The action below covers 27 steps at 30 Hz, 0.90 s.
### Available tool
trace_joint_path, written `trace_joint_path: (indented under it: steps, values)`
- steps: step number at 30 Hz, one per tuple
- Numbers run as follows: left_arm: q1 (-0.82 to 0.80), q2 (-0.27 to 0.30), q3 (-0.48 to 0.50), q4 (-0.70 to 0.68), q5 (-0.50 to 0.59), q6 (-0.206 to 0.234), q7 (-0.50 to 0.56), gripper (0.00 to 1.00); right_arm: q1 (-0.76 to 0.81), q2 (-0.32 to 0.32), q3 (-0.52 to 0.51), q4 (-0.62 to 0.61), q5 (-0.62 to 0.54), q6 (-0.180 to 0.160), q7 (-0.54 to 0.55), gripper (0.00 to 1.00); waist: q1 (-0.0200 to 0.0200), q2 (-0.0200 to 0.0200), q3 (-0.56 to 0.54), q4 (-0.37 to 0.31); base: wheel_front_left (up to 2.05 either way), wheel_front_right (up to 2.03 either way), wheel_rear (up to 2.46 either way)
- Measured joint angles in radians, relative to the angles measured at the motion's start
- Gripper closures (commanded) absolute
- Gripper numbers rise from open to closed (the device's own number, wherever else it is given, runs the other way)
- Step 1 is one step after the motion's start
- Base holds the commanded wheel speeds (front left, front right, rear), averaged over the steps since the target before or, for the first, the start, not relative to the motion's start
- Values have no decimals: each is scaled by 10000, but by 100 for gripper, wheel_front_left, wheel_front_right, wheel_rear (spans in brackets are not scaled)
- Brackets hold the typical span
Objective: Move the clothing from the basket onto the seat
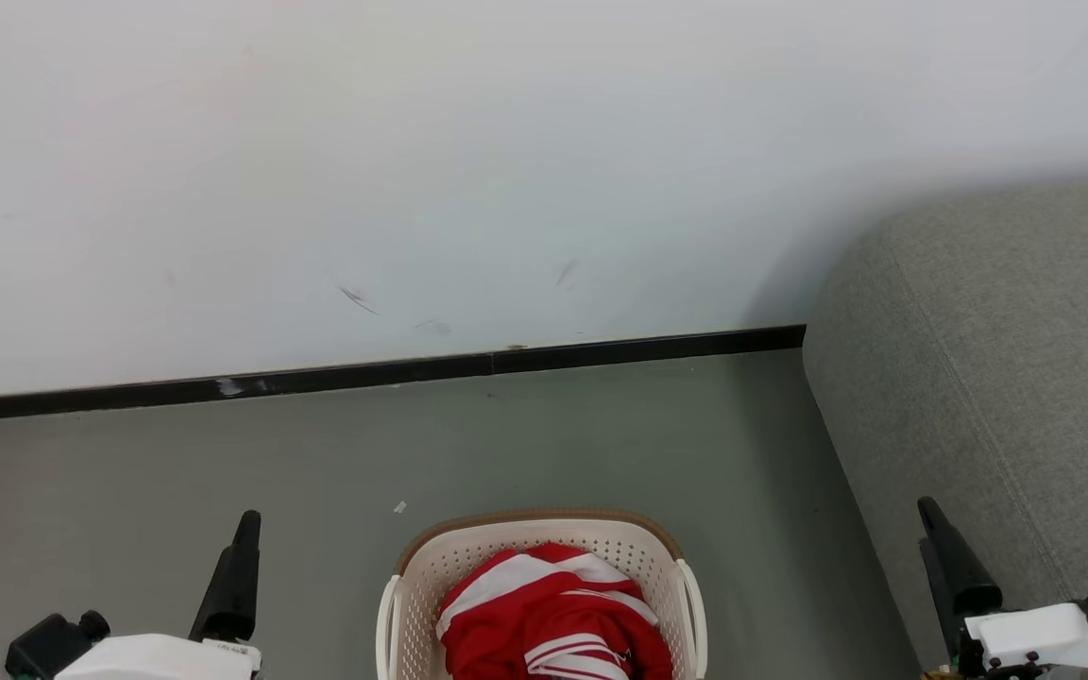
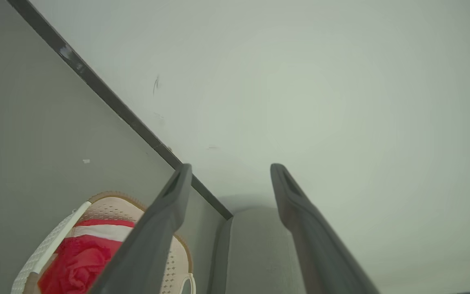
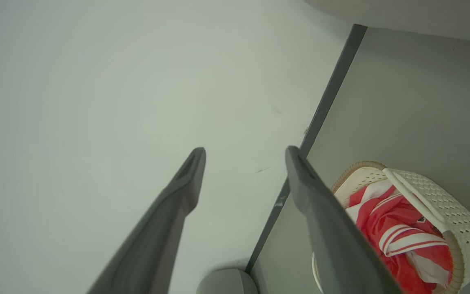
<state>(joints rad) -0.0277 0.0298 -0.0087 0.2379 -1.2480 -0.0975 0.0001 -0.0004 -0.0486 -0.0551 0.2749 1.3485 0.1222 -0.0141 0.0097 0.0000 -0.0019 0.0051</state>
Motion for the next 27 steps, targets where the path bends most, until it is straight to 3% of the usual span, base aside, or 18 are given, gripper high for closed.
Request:
trace_joint_path:
  steps: [7, 15, 19, 27]
  values:
    - [-58, 15, -305, -255, 1300, 230, -236, 0, -36, -19, 117, -98, -1321, 0, -228, 0, 58, 0, -54, 6, 0, 0, 0]
    - [-58, 31, -625, -393, 2803, 612, -495, 0, -36, -12, 332, -150, -2801, 0, -481, 0, 78, 0, -123, 21, 0, 0, 0]
    - [-54, 33, -754, -412, 3547, 838, -673, 0, -36, -12, 382, -184, -3522, 2, -585, 0, 69, 0, -151, 31, 0, 0, 0]
    - [-27, 65, -1018, -430, 4959, 1298, -913, 0, -35, -10, 552, -240, -5022, 8, -846, 0, 2, 0, -182, 52, 0, 0, 0]
